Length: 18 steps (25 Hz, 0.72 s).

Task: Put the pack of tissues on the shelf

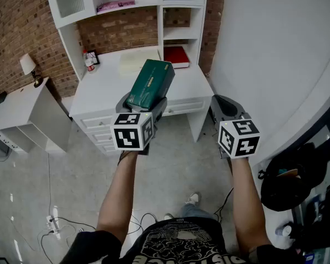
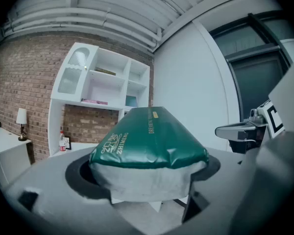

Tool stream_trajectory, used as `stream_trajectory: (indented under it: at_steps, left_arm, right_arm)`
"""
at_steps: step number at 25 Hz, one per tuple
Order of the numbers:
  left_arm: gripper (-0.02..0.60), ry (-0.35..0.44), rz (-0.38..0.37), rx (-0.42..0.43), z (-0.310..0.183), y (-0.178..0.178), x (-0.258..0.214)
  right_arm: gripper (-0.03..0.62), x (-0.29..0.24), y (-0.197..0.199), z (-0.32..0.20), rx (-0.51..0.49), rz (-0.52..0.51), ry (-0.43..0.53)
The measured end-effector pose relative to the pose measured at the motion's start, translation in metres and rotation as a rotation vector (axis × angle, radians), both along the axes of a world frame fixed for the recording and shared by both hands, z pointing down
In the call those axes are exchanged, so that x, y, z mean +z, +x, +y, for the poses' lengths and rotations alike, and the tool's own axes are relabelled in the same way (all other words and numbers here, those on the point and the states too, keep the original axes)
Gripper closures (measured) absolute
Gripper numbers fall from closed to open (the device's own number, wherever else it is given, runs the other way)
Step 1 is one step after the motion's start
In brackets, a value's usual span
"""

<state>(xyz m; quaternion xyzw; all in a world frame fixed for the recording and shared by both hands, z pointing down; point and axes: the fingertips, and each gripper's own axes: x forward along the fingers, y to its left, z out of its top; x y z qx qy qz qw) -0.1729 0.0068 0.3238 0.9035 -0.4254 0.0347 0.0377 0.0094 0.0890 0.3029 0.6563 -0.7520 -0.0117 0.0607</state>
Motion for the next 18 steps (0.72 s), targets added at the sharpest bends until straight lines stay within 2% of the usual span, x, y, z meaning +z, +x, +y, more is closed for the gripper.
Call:
stream_trajectory:
  at_steps: [10,18]
  left_arm:
    - [0.124,-0.025,-0.006,0.013,-0.033,0.025,0.014]
    - [0.124,-0.03,-0.026,-0.003,-0.084,0.05,0.021]
  right_arm:
    - [0.591,0.007,0.022,-0.027,0.005,-0.015,0.023]
    - [0.591,0.015,0.051,-0.08,-0.006,-0.035,0.022]
